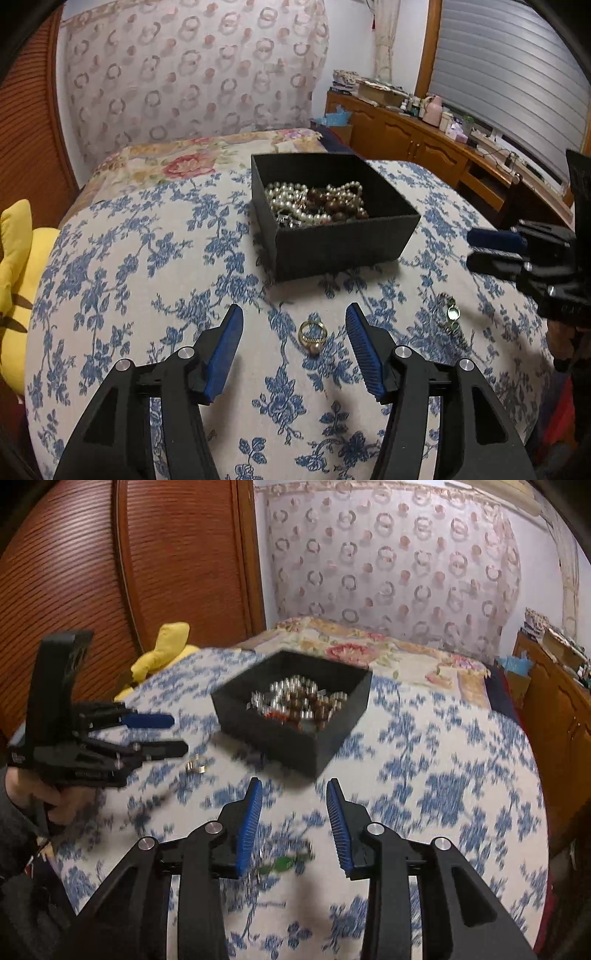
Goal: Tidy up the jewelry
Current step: 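Grasp the gold ring with the left gripper while the right gripper grasps the green pendant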
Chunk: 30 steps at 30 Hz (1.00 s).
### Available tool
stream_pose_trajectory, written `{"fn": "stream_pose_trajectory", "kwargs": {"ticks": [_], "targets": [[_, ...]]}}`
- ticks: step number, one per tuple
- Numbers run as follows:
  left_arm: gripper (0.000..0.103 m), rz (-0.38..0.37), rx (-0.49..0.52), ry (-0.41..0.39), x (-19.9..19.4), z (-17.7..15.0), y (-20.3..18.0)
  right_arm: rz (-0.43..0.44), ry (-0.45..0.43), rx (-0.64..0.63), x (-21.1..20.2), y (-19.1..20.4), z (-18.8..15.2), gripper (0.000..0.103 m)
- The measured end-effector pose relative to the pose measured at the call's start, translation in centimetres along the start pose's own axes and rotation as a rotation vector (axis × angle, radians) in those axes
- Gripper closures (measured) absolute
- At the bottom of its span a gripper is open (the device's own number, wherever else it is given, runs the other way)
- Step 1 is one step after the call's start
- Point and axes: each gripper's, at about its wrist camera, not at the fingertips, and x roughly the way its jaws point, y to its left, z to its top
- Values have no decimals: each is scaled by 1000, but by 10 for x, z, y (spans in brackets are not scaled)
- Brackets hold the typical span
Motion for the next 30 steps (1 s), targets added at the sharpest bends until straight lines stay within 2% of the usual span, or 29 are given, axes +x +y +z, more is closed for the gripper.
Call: {"fn": "stream_pose_trajectory", "kwargs": {"ticks": [4, 8, 15, 19, 21, 23, 24, 30], "targets": [[48, 9, 10, 29, 5, -5, 2, 3, 38, -1, 4, 3, -17, 64], [48, -3, 14, 64, 12, -7, 0, 12, 71, -3, 6, 6, -30, 59], [48, 2, 40, 88, 18, -11, -9, 18, 106, -21, 9, 15, -46, 58], [62, 3, 51, 92, 22, -11, -12, 15, 116, -38, 11, 20, -46, 58], [63, 3, 58, 90, 24, -9, -13, 11, 122, -40, 12, 19, -45, 58], [74, 7, 61, 88, 26, -7, -13, 9, 130, -38, 14, 18, -44, 58], [83, 10, 62, 88, 26, -7, -13, 6, 135, -37, 16, 17, -43, 58], [85, -1, 42, 77, 23, -9, -12, -10, 156, -45, 25, 16, -36, 57]]}}
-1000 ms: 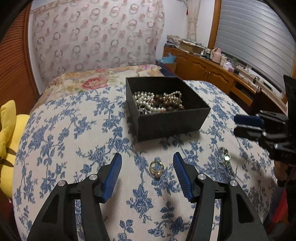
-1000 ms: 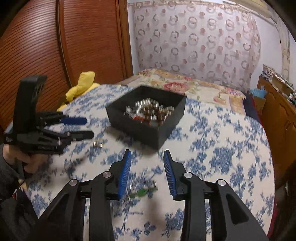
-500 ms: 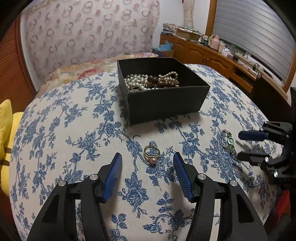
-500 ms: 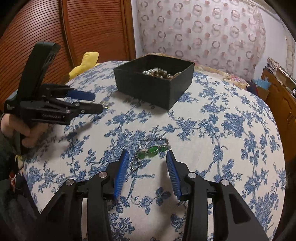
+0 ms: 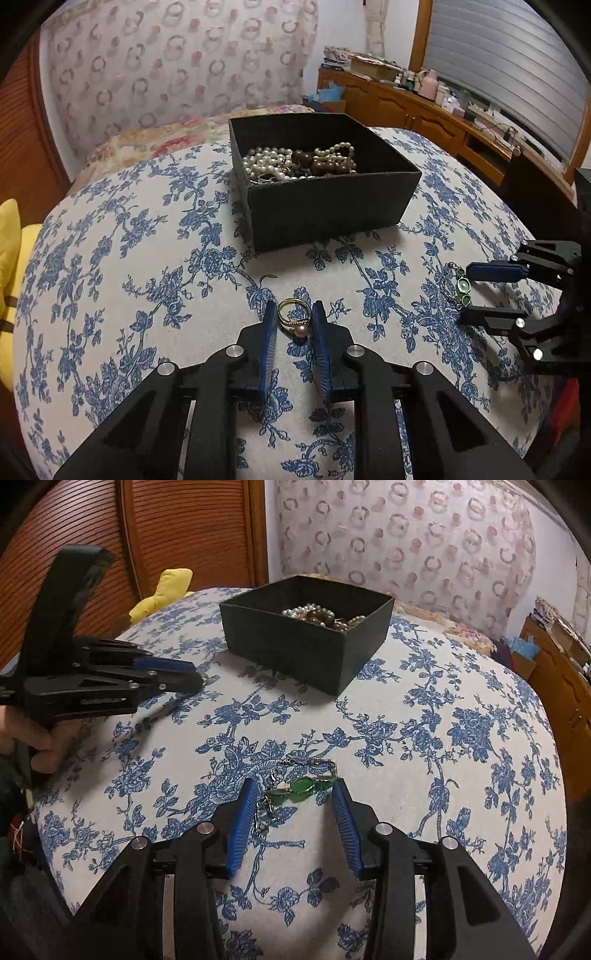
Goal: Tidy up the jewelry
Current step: 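Grasp the gold ring with the left gripper while the right gripper grasps the green pendant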
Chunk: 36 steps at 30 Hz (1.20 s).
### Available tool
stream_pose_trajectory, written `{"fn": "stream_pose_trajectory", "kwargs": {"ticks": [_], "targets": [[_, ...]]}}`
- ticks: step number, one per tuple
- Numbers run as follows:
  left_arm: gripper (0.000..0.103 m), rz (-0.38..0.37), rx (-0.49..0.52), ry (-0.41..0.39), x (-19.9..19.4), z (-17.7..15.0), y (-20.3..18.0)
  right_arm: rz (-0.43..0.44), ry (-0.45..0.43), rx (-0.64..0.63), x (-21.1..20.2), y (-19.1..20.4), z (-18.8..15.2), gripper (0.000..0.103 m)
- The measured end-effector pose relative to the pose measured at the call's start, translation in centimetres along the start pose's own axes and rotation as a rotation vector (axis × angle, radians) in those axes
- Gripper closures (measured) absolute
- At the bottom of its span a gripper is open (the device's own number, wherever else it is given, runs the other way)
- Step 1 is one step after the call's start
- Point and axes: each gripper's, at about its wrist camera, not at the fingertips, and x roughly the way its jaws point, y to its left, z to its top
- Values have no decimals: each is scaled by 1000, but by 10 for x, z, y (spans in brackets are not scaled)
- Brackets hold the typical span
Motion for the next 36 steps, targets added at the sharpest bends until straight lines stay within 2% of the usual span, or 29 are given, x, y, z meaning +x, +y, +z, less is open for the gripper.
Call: {"fn": "stream_pose_trajectory", "kwargs": {"ticks": [7, 11, 17, 25, 30, 36], "targets": [[85, -12, -32, -46, -17, -8, 3, 66, 3, 58, 3, -6, 6, 59], [85, -23, -40, -57, -23, -12, 2, 87, 3, 93, 5, -11, 10, 72], [85, -24, -32, -60, -24, -14, -2, 46, 5, 98, 7, -15, 12, 92], [85, -24, -23, -74, -29, -14, -7, -38, 30, 5, 13, 1, 15, 91], [85, -23, -24, -85, -32, -12, -8, -53, 25, -43, 11, 4, 14, 96], [85, -22, -26, -118, -43, -4, -7, -32, -55, -26, -12, -2, 19, 96]]}}
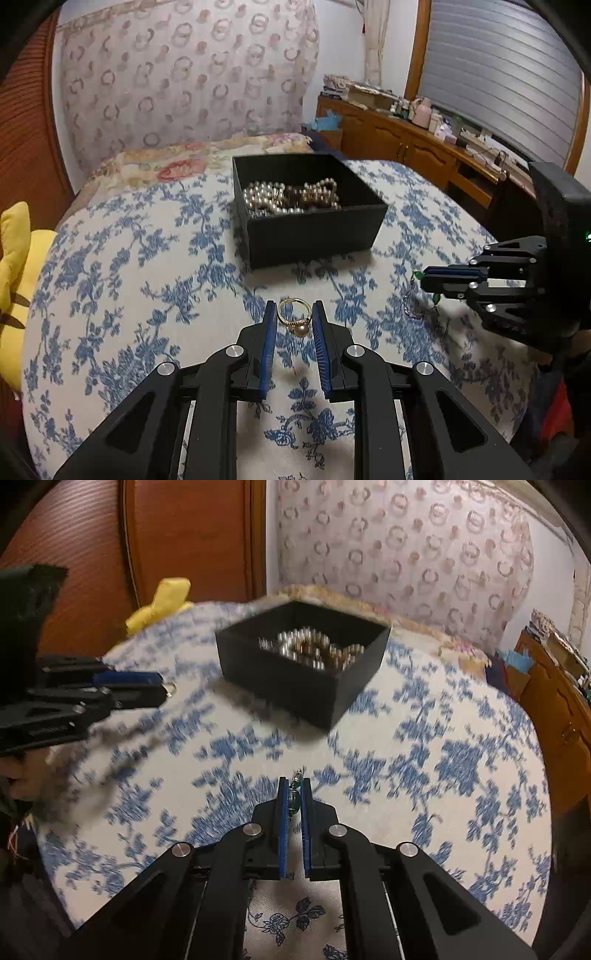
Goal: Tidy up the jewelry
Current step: 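Grasp the gold ring with the left gripper while the right gripper grasps the green pendant, then carry the gold ring and green pendant into the box and release both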
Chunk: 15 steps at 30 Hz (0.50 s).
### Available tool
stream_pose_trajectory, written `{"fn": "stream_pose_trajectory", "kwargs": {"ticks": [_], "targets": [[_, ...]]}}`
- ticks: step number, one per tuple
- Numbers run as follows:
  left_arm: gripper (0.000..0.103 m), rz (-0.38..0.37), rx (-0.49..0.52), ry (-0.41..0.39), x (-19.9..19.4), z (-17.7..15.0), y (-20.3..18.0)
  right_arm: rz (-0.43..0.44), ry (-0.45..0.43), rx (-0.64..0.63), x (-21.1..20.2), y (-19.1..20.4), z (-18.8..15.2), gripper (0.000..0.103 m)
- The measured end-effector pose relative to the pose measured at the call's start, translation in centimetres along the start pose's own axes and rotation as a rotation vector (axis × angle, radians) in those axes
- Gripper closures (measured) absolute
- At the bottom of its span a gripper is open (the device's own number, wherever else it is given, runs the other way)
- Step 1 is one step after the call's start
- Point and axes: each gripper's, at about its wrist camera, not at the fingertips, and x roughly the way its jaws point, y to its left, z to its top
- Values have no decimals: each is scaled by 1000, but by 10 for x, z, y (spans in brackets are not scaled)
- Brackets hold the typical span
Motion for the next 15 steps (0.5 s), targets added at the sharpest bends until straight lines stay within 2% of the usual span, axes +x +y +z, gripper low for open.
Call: {"fn": "stream_pose_trajectory", "kwargs": {"ticks": [10, 15], "targets": [[85, -3, 7, -52, -12, 20, -3, 5, -164, -29, -52, -3, 42, 96], [85, -7, 2, -68, -9, 30, -1, 12, -219, -52, -60, -5, 67, 96]]}}
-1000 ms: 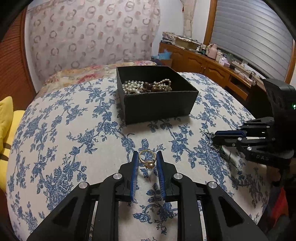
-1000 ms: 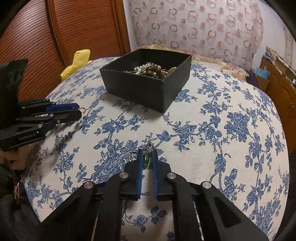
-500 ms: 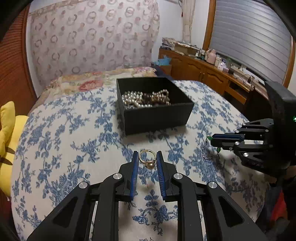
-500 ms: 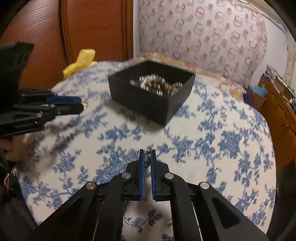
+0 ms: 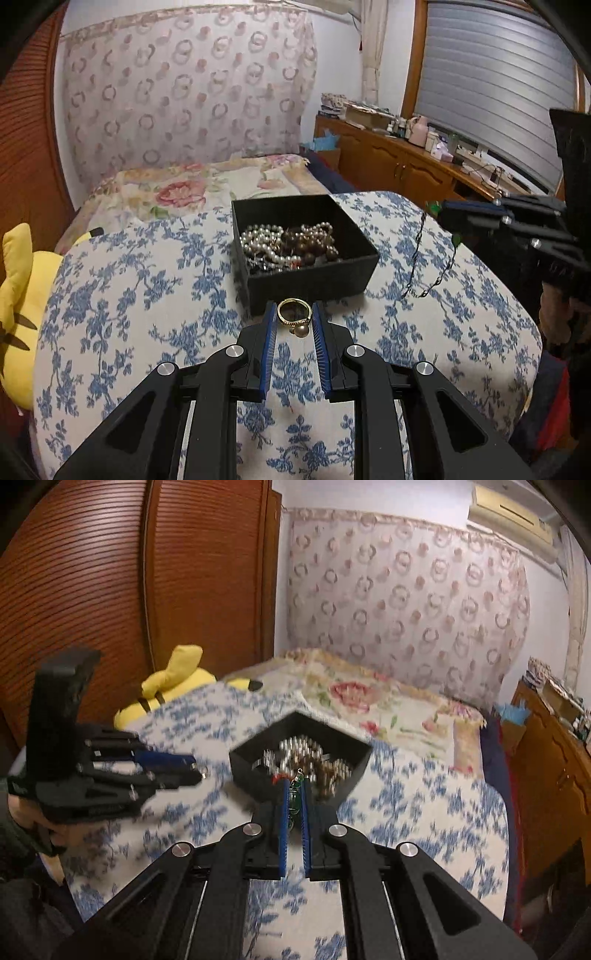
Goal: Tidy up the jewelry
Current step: 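Carry the gold ring and green pendant into the box and release both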
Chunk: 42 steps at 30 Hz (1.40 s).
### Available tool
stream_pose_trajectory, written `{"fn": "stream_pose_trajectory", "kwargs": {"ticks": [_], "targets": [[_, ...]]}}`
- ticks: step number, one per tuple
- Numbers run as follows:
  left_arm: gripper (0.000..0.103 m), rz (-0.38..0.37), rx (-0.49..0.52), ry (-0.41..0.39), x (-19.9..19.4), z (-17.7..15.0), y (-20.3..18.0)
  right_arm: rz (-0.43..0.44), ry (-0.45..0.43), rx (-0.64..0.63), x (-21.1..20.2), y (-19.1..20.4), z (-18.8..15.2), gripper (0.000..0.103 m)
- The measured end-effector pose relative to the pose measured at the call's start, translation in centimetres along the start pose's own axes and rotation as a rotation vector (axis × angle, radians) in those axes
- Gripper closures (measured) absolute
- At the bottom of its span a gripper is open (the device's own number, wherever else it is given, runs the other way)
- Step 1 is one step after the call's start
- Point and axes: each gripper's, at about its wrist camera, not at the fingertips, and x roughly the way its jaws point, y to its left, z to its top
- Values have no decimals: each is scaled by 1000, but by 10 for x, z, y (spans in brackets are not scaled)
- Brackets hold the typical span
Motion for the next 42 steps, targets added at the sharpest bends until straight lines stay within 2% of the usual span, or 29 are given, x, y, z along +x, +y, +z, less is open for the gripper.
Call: {"fn": "stream_pose_trajectory", "kwargs": {"ticks": [6, 10, 16, 27, 30, 32, 42], "targets": [[85, -5, -4, -11, 6, 14, 2, 20, -48, 1, 8, -10, 26, 96], [85, -4, -4, -18, 11, 24, 4, 33, -40, 0, 24, -16, 34, 96], [85, -2, -3, -14, 23, 38, 8, 57, 10, 30, 56, -27, 26, 96], [85, 1, 2, 11, 55, 58, 14, 78, 51, 64, 80, -39, 18, 95], [85, 1, 2, 17, 62, 63, 15, 77, 50, 72, 82, -43, 18, 88], [85, 3, 3, 18, 67, 66, 16, 76, 48, 83, 82, -46, 17, 77], [85, 12, 11, 18, 81, 80, 16, 58, 38, 111, 77, -56, 13, 76]]}}
